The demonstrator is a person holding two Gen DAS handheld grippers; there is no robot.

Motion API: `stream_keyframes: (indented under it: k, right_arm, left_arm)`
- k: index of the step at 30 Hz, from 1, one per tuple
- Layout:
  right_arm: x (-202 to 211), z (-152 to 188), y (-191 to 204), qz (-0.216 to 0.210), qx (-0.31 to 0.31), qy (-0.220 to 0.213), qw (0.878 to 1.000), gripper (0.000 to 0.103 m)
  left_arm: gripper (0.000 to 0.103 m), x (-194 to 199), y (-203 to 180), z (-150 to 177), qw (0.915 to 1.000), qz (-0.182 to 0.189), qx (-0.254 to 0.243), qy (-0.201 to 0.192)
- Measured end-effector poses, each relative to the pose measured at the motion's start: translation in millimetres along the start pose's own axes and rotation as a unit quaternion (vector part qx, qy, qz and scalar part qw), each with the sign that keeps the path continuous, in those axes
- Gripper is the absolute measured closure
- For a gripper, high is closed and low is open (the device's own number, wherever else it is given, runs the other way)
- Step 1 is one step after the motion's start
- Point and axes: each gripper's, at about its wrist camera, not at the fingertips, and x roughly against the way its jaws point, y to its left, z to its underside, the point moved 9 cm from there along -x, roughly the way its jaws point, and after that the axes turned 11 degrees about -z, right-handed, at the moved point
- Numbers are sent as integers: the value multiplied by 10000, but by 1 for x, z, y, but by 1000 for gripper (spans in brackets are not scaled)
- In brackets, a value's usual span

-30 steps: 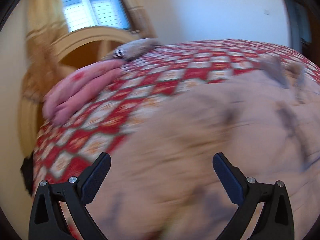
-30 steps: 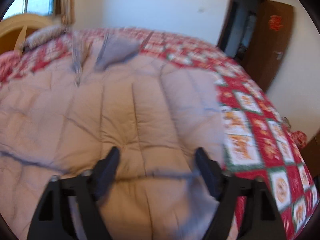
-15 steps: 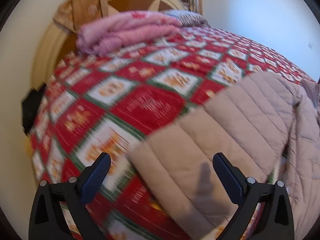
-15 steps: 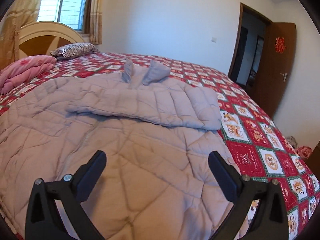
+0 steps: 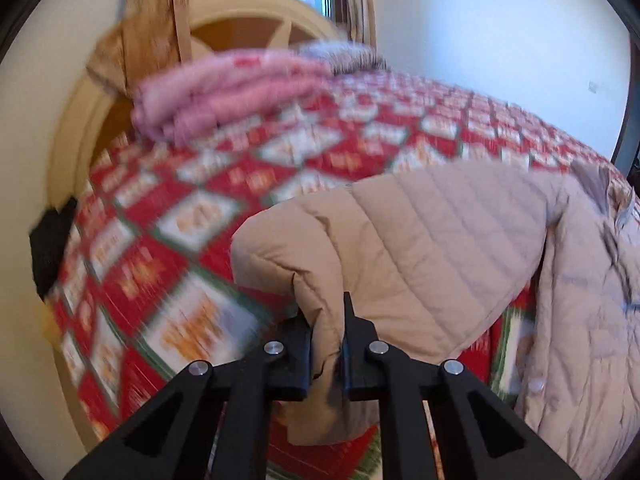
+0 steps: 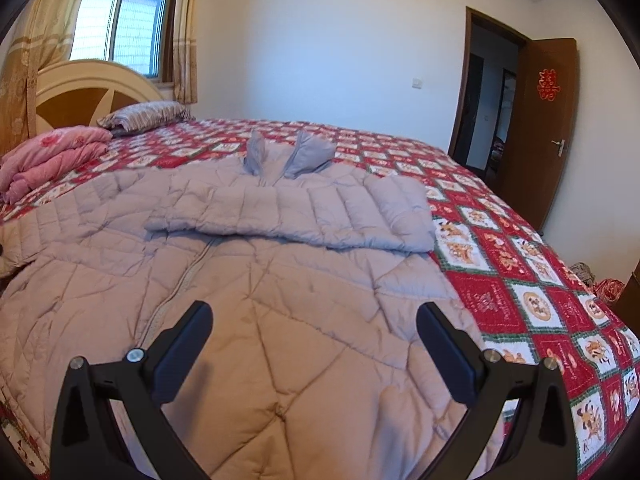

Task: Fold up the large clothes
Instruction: 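Grasp the other sleeve with the left tool and fold it across the body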

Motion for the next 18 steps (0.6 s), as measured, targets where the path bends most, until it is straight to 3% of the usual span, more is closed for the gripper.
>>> stream_keyframes:
  k: [5, 9, 13, 18]
  right_arm:
    - [6, -7, -17, 74, -197, -163, 9996, 0]
    - [10, -11, -31, 64, -361, -164, 9992, 0]
    - [15, -15, -45, 186, -333, -192, 9991, 0]
    - [27, -17, -75, 379, -440, -246, 9980, 0]
  left_arm:
    - [93, 27, 7, -56, 9960, -377, -182, -791]
    - [94, 54, -4, -96, 9906, -367, -283, -1291]
    - [94, 103, -45, -125, 9822, -25, -496, -1811]
    - [94, 155, -129, -128, 9699, 573, -993, -2148]
